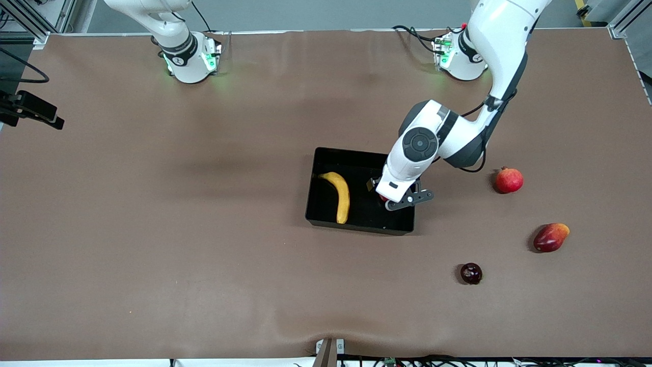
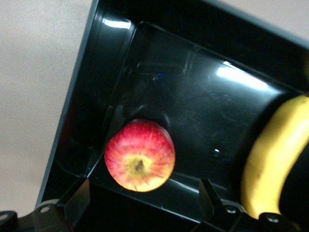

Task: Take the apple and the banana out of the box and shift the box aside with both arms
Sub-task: 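Close the left gripper on the apple inside the box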

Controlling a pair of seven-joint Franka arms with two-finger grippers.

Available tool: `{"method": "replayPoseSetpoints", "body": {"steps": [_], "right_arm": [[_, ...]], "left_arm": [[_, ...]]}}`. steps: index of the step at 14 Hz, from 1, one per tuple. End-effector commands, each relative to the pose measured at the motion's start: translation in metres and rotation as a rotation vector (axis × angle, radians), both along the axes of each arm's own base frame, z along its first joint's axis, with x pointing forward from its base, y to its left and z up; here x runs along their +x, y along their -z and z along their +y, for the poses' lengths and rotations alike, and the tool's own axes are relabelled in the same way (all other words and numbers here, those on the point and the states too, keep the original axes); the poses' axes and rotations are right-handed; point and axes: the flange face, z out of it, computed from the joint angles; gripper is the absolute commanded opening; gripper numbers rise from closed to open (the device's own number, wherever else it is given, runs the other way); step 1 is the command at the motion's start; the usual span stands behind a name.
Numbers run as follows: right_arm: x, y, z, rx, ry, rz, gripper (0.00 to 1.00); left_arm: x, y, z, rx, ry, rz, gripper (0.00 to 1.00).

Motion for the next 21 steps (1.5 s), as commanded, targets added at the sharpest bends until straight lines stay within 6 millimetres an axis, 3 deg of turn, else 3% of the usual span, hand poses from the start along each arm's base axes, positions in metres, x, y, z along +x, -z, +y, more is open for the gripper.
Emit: {"method": "replayPoseSetpoints", "body": {"steps": [1,4,9,10,11,13,14,16,18,21], "right_arm": [[0.000,-0.001,0.000,-0.003,0.004,-0.003,1.00],[0.000,-0.001,0.000,-0.003,0.004,-0.003,1.00],[0.000,-0.001,0.000,-0.001,0.004,-0.004,1.00],[0.000,-0.001,0.000,-0.001,0.004,-0.004,1.00],[0.000,-0.001,0.000,-0.001,0.004,-0.004,1.00],[0.000,-0.001,0.000,-0.001,0.004,-0.004,1.00],[0.000,-0.001,0.000,-0.001,0.004,-0.004,1.00],[0.000,-0.001,0.000,-0.001,0.004,-0.004,1.00],[0.000,-0.001,0.000,-0.001,0.004,-0.004,1.00],[0.000,-0.001,0.000,-0.001,0.004,-0.004,1.00]], "left_arm": [[0.001,0.013,-0.003,0.058,-0.010,-0.018,1.00],[0.010,0.029,-0.007,0.056,-0.018,-0.011,1.00],[0.003,0.057,-0.014,0.081,0.000,0.006,0.97],[0.003,0.057,-0.015,0.082,0.001,0.005,0.85],[0.002,0.056,-0.015,0.081,0.003,0.006,0.63],[0.003,0.050,-0.016,0.079,0.004,0.000,0.06],[0.003,0.046,-0.017,0.080,0.007,-0.003,0.00],[0.006,0.014,-0.017,0.078,0.006,-0.033,0.00],[0.017,-0.039,-0.013,0.097,0.000,-0.052,0.00],[0.050,-0.113,0.004,0.103,0.015,-0.045,0.00]]}}
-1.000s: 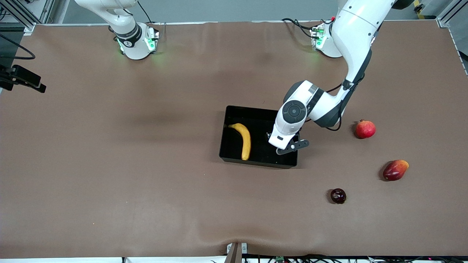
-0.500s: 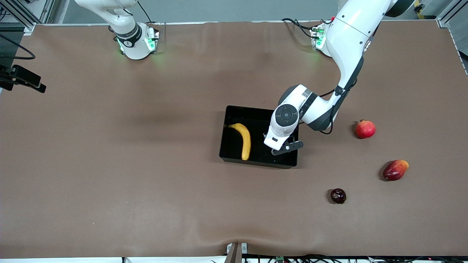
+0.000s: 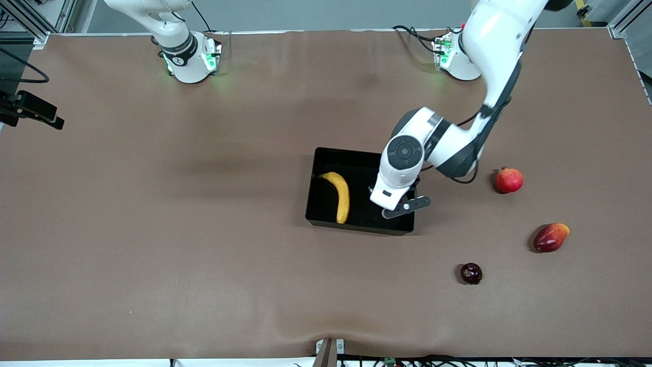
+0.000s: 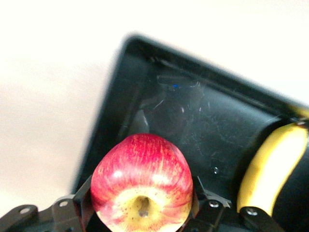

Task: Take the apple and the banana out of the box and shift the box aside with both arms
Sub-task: 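Close the left gripper on the apple inside the box, then carry the apple out and set it beside the mango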

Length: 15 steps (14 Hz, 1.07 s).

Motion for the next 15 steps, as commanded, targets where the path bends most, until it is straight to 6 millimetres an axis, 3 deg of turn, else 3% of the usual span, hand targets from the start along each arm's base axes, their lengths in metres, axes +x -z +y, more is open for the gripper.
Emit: {"method": "replayPoseSetpoints", "body": {"steps": [1,3,6,10,12,13,15], "right_arm": [[0.000,-0.001,0.000,-0.001,0.004,-0.003,1.00],[0.000,-0.001,0.000,-0.001,0.004,-0.003,1.00],[0.002,0.001,0.001,0.000,0.004,0.001,1.00],[0.003,0.003,0.002,0.002,0.002,0.003,1.00],[0.003,0.003,0.002,0.002,0.002,0.003,1.00],[0.003,0.003,0.002,0.002,0.002,0.003,1.00],[0.003,0.003,0.002,0.000,0.003,0.003,1.00]], "left_arm": [[0.031,-0.062,0.032,0.010,0.027,-0.006,0.00],[0.054,-0.083,0.082,-0.032,0.049,-0.003,0.00],[0.081,-0.091,0.165,-0.073,0.122,0.012,0.00],[0.102,-0.048,0.262,-0.087,0.159,0.084,0.00],[0.110,-0.026,0.301,-0.096,0.163,0.103,0.00],[0.116,-0.013,0.319,-0.105,0.171,0.092,0.00],[0.128,0.014,0.334,-0.122,0.205,0.045,0.00]]}}
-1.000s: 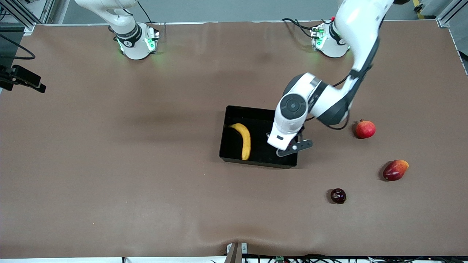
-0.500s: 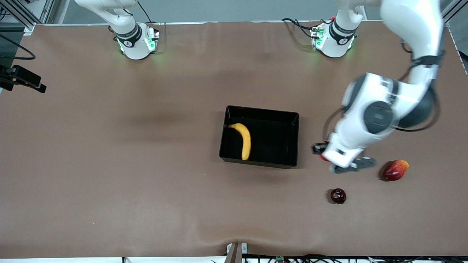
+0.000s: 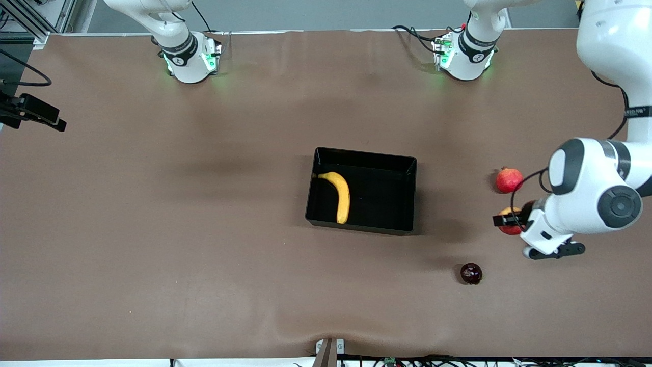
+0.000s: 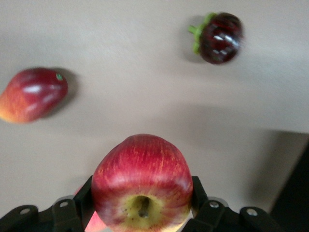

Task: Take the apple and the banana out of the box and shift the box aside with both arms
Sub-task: 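Carry the apple out and set it beside the mango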

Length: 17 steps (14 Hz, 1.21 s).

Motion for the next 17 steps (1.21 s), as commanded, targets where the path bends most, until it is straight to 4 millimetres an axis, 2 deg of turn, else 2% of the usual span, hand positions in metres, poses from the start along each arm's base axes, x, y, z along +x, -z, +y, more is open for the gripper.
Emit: {"method": "replayPoseSetpoints", "body": {"steps": [1,4,7,11,12,13,14,17], "right_arm": [[0.000,-0.001,0.001,0.001,0.004,-0.003,1.00],[0.001,0.000,0.000,0.001,0.006,-0.001,1.00],[0.006,0.003,0.001,0.004,0.006,-0.009,1.00],[0.008,0.007,0.001,0.002,0.006,-0.003,1.00],[0.008,0.007,0.001,0.002,0.004,-0.003,1.00],[0.008,0.007,0.001,0.002,0.004,-0.003,1.00],[0.009,0.008,0.001,0.002,0.004,0.000,1.00],[0.012,0.014,-0.002,-0.003,0.011,0.008,1.00]], "left_arm": [[0.015,0.033,0.007,-0.023,0.068,-0.052,0.00],[0.037,0.069,0.026,-0.023,0.103,-0.123,0.00],[0.054,0.096,0.047,-0.015,0.166,-0.178,0.00],[0.058,0.145,0.043,-0.028,0.178,-0.233,0.00],[0.059,0.146,0.043,-0.028,0.175,-0.246,0.33],[0.060,0.141,0.045,-0.026,0.174,-0.252,0.99],[0.062,0.128,0.052,-0.022,0.169,-0.262,1.00],[0.056,0.066,0.030,-0.029,0.179,-0.205,1.00]]}}
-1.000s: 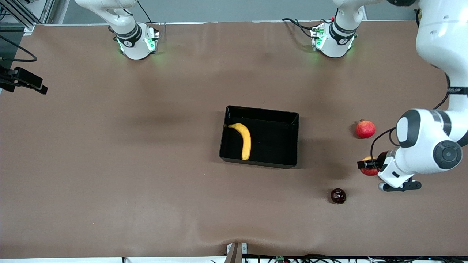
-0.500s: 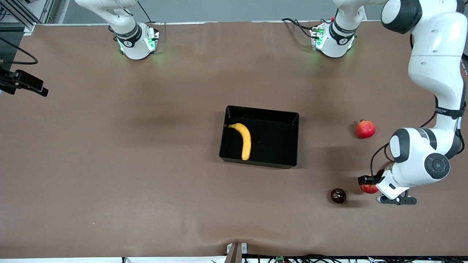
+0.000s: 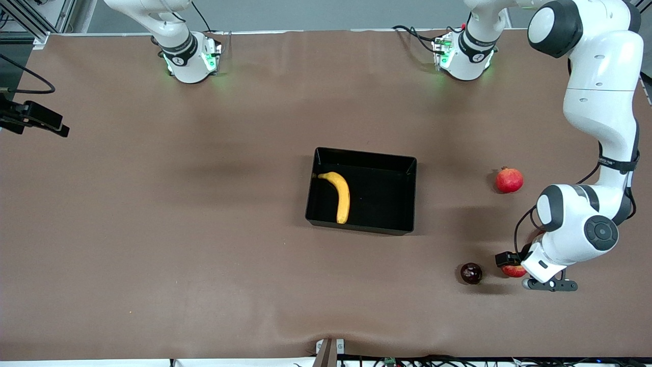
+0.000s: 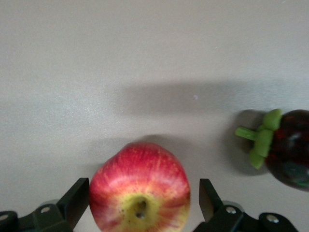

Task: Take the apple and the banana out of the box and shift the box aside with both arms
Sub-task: 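Carry the apple out and set it beside the mango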

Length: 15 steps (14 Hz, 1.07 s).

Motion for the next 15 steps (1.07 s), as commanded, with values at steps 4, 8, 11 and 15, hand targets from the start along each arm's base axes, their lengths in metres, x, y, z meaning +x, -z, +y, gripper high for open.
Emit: {"method": "replayPoseSetpoints", "body": {"steps": [4,8,11,15], "right_arm": [[0.016,0.018,0.003,-0.002,0.001,0.005,1.00],[0.032,0.035,0.004,-0.003,-0.002,-0.010,1.00],[0.039,0.050,0.004,-0.003,-0.002,0.011,1.00],[0.047,0.057,0.001,-0.005,0.003,-0.007,1.00]], "left_arm": [[-0.027,-0.142,-0.076,-0.008,0.045,0.110,1.00],[-0.056,-0.172,-0.154,-0.043,-0.025,0.193,1.00],[-0.078,-0.182,-0.232,-0.065,-0.130,0.206,1.00],[-0.118,-0.161,-0.351,-0.063,-0.244,0.227,1.00]]}}
